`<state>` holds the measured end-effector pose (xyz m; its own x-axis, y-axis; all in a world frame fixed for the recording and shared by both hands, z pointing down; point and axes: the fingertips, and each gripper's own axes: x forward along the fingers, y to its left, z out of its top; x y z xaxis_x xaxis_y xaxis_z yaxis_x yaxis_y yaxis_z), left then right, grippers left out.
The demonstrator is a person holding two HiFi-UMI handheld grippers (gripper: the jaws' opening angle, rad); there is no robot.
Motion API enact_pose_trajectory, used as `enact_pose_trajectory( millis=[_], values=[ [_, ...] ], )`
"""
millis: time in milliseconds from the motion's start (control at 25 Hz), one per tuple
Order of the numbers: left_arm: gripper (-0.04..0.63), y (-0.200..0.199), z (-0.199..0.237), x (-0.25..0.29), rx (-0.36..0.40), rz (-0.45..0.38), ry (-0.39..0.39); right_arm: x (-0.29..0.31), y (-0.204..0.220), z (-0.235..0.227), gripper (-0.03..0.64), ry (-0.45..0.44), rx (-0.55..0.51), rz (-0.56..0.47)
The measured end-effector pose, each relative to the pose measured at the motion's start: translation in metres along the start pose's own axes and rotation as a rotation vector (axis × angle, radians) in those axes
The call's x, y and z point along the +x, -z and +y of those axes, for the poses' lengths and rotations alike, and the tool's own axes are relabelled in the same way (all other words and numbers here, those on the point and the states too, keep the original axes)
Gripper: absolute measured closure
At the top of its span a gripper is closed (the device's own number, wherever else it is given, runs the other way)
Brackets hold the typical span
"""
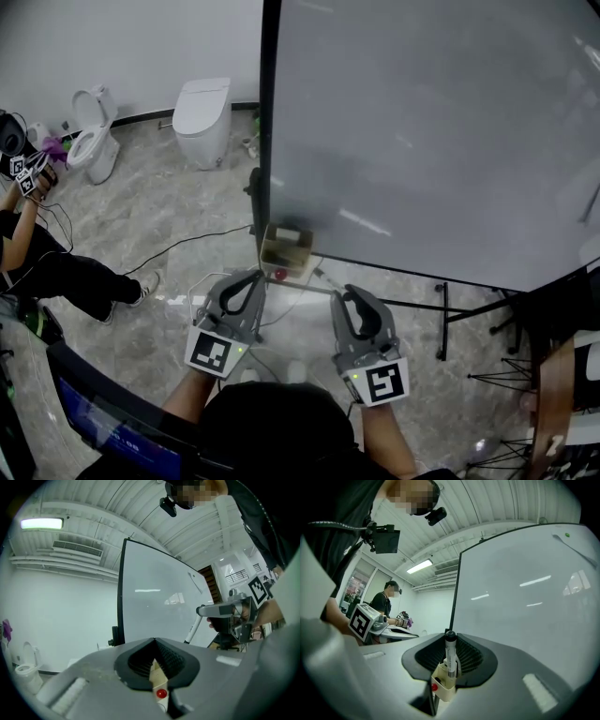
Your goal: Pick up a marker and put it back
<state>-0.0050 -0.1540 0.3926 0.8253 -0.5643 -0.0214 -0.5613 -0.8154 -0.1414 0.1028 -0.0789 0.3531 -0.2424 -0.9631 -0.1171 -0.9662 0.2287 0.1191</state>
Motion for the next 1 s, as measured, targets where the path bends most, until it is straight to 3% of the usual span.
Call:
enact_pose_trajectory(
  millis=[720,1000],
  values=[
    [0.592,0.001,0.003,-0.006,-0.043,-0.005,0.002,0.005,-0.012,0.004,0.538,-0.022,0.002,-0.031],
    [0.591,0.002,0.004,-0.001,-0.025,0.000,-0.003,0.010,-0.004,0.003,0.538,-0.029,0.002,-0.013]
  ],
)
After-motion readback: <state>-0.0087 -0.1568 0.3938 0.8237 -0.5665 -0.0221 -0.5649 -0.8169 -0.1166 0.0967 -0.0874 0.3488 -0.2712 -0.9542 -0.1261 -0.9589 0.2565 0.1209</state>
